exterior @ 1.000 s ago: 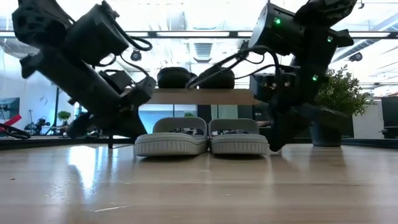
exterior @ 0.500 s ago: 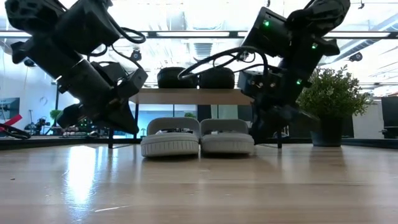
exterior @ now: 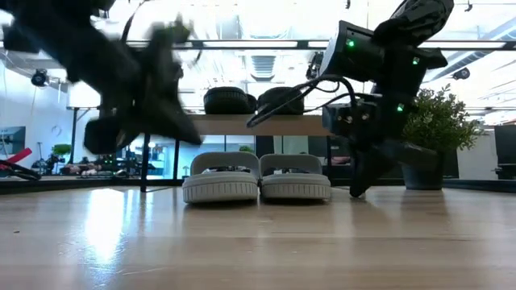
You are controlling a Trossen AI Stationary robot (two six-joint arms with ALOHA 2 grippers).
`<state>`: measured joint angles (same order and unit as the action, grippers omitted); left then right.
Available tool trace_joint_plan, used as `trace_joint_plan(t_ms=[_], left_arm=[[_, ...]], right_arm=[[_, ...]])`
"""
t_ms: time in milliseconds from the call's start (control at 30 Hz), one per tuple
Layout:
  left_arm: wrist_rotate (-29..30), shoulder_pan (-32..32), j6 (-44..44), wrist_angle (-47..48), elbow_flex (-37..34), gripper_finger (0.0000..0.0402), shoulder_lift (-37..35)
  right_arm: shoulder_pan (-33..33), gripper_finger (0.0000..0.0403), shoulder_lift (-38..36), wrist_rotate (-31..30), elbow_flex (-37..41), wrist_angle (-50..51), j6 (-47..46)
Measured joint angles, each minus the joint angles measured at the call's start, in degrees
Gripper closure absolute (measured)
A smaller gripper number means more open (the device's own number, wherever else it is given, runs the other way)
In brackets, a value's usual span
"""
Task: Pick and place slides into the shelf
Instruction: Adjust the gray slippers
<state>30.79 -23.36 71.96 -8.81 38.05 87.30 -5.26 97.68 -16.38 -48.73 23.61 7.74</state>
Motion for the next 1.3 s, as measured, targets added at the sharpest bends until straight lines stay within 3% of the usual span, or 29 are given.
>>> trace_joint_plan(t_ms=[100, 267, 367, 500, 767, 1300], left_arm=[[-4.79, -2.68, -1.68, -4.59, 2.56, 0.0392, 1.30], [-5.28, -5.28, 1.20, -4.75, 6.52, 0.0392, 3.84], [-6.33, -5.93, 5.60, -4.33, 7.01, 0.0392, 7.22], [-9.87, -5.96, 8.75, -7.06, 7.58, 0.0392, 11.92], [-7.77, -3.54, 8.72, -11.75, 9.06, 0.0392, 18.54], [-7.26, 1.95, 3.93, -11.22, 8.86, 0.0392, 19.48]], right_arm=[[0.22, 0.0394, -0.37, 3.23, -0.02, 0.30, -8.75], [0.37, 0.0394, -2.28, 14.64, 0.14, 0.13, -26.59], [-0.06, 0.0394, -3.37, 16.24, 0.15, -0.89, -30.86], [-0.28, 0.0394, -3.62, 15.27, 0.15, -1.02, -31.74], [-0.86, 0.0394, -3.75, 14.86, 0.17, -1.06, -34.13], [-1.52, 0.0394, -3.75, 14.86, 0.22, -1.17, -33.72]])
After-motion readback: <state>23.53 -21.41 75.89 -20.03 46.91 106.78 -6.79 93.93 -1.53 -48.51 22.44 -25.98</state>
